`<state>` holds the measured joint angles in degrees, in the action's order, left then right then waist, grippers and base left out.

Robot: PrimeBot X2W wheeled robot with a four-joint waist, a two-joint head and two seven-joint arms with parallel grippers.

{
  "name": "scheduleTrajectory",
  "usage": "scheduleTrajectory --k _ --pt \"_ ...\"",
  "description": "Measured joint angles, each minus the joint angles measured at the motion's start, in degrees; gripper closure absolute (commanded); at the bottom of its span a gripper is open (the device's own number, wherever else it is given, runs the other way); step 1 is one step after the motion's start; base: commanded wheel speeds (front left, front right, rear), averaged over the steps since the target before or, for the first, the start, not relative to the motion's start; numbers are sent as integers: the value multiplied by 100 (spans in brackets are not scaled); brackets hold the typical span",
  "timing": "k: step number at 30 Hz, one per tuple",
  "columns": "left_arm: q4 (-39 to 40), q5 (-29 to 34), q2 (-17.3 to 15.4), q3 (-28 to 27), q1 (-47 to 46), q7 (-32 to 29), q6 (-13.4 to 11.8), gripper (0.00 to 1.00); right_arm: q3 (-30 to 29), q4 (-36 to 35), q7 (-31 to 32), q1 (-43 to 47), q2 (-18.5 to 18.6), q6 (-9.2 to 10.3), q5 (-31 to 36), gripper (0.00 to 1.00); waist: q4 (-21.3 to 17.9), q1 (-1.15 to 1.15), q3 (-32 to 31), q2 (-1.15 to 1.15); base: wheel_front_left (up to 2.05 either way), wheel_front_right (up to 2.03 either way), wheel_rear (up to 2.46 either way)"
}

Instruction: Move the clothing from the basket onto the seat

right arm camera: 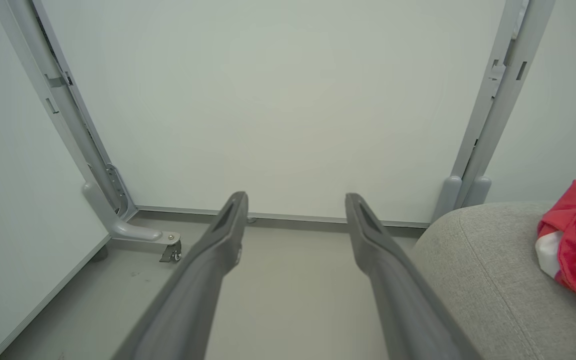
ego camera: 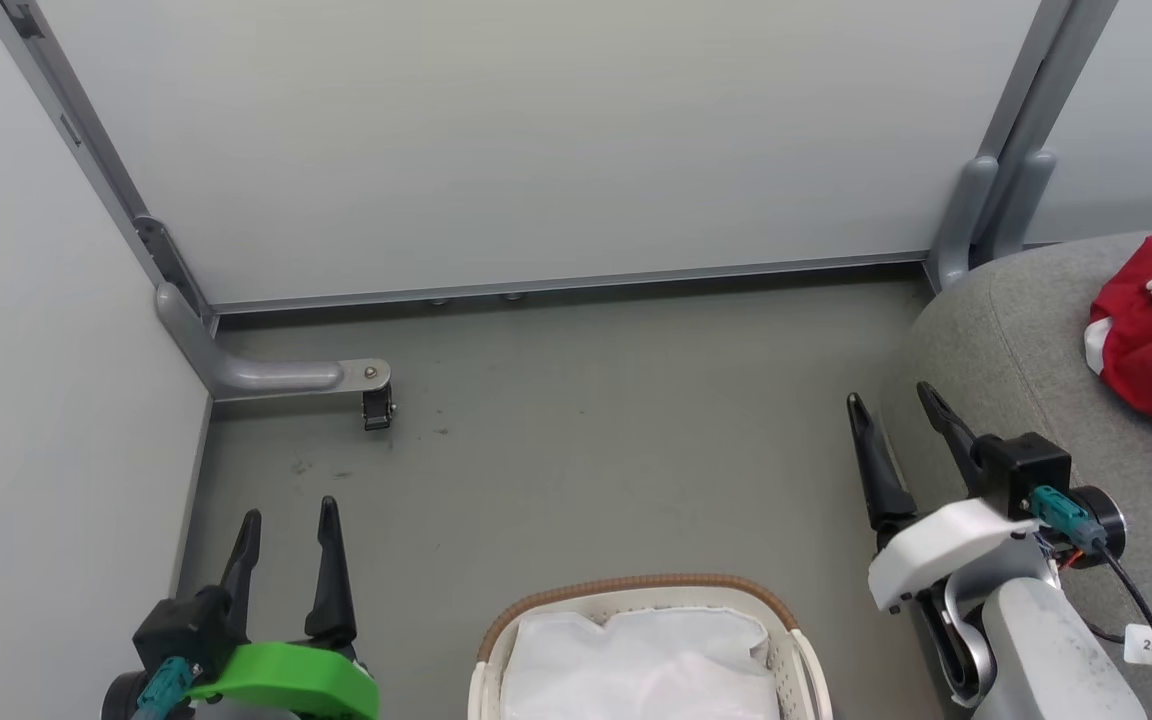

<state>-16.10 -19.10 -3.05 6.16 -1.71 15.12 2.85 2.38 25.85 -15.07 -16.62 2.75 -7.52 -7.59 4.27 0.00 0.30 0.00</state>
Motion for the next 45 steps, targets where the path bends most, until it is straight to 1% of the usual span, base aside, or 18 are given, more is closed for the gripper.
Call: scheduleTrajectory --k 3,8,19,39,40,45 --pt "16 -57 5 -68 131 0 13 0 12 -253 -1 276 0 0 -148 0 -2 0 -54 0 0 0 0" --pt "66 -110 10 -119 326 0 13 0 3 -510 -1 629 2 0 -207 0 -32 0 -114 0 0 0 0" --pt "79 -169 14 13 479 0 -59 0 -125 -512 -1 879 3 -1 -247 0 -49 0 -123 0 0 0 0" --pt "77 -140 16 102 474 0 -33 0 -115 -495 -1 879 2 -1 -275 0 -62 0 -83 0 0 0 0" --pt "57 -145 16 107 476 0 -32 100 -114 -474 0 884 -3 -1 -279 100 -62 0 -83 0 0 0 0" --pt "-168 -171 20 130 494 -5 -32 100 -115 -241 38 1041 -53 -1 -305 100 -64 0 -82 0 0 0 0"
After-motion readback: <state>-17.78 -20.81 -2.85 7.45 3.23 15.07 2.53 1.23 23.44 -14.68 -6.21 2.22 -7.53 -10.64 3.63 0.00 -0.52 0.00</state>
